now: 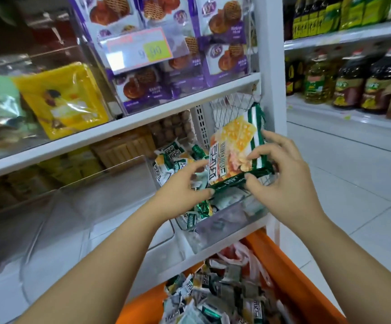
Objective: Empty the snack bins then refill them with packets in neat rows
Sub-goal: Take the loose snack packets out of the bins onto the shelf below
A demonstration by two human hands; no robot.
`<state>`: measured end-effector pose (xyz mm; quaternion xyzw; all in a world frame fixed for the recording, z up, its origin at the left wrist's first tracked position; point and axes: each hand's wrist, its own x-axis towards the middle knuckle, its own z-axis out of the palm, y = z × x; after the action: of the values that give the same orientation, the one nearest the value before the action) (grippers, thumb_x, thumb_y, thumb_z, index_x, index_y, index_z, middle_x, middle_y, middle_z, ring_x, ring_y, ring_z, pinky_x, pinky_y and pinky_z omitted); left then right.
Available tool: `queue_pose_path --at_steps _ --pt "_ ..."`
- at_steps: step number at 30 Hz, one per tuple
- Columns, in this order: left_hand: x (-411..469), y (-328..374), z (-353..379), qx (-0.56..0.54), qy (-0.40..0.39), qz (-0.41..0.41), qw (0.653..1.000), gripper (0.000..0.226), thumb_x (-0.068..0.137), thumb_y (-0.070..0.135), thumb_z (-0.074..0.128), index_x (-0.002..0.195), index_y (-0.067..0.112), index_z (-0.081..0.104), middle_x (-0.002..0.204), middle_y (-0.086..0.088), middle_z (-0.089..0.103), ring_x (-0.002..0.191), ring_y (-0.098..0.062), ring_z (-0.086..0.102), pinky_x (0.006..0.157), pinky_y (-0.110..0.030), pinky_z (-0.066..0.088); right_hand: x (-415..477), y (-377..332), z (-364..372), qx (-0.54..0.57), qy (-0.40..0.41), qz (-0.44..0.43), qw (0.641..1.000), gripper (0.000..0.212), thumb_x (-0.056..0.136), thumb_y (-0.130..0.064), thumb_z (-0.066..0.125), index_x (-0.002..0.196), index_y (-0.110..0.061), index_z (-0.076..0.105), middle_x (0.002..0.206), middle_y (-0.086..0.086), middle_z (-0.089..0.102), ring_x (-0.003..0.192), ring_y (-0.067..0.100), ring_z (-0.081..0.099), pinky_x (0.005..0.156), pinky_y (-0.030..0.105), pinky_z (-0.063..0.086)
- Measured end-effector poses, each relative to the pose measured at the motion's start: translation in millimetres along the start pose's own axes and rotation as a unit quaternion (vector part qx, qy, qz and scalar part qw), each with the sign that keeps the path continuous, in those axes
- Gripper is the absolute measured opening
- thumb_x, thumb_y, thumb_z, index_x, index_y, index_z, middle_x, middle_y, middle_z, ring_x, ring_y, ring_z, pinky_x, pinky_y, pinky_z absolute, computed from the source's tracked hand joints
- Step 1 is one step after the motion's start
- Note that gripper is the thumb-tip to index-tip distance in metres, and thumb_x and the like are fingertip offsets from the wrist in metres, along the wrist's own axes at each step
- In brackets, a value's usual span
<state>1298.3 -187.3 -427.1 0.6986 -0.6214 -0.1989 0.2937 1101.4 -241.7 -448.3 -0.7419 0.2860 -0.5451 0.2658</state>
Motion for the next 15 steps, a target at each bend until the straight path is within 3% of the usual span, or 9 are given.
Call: queue_pose_path --at_steps 2,5,9,13,15 --pt "-17.3 10.7 -6.5 -0.187 0.001 -0.029 0.982 0.056 0.091 0.011 0.061 0.138 0.033 0.038 0.121 0.009 0.059 0.098 0.001 0.061 0.092 -0.028 0.05 0.2 -3.2 1.4 0.062 0.008 0.005 0.998 0.04 0.072 -0.009 0.074 0.086 -0.04 0.054 0.131 -0.015 0.044 0.123 -0.002 0.044 0.1 0.023 0.039" --pt "-45.5 16.1 -14.1 -0.375 0.047 -0.071 0.923 0.051 0.093 0.012 0.057 0.136 0.032 0.041 0.112 0.0 0.068 0.098 -0.016 0.068 0.08 -0.036 0.058 -6.7 -13.8 12.8 0.152 -0.013 0.025 0.988 0.029 0.067 -0.016 0.068 0.086 -0.035 0.057 0.128 -0.022 0.045 0.125 -0.008 0.042 0.099 0.021 0.042" --pt "-100.1 -3.2 -22.9 -0.433 0.121 -0.094 0.888 0.048 0.091 0.006 0.055 0.131 0.032 0.048 0.109 -0.008 0.07 0.089 -0.02 0.071 0.068 -0.031 0.057 -41.1 -35.9 37.4 0.229 -0.124 0.03 0.965 0.026 0.071 -0.018 0.069 0.087 -0.036 0.061 0.133 -0.014 0.044 0.123 0.005 0.05 0.092 0.019 0.048" --pt "-170.1 -41.5 -47.3 -0.46 0.163 -0.142 0.861 0.05 0.089 -0.002 0.053 0.126 0.03 0.053 0.104 -0.008 0.072 0.086 -0.022 0.071 0.065 -0.03 0.058 -73.4 -62.8 58.3 0.152 -0.247 0.003 0.957 0.026 0.078 -0.044 0.07 0.102 -0.046 0.059 0.131 -0.02 0.048 0.117 -0.01 0.048 0.091 0.006 0.04" --pt "-207.5 -63.2 -61.0 -0.447 0.183 -0.174 0.858 0.048 0.087 -0.004 0.053 0.123 0.029 0.056 0.099 -0.005 0.073 0.082 -0.02 0.071 0.063 -0.03 0.059 -84.2 -75.7 75.7 0.131 -0.291 0.019 0.947 0.03 0.083 -0.042 0.069 0.108 -0.049 0.053 0.12 -0.026 0.054 0.11 -0.011 0.051 0.087 0.004 0.04"
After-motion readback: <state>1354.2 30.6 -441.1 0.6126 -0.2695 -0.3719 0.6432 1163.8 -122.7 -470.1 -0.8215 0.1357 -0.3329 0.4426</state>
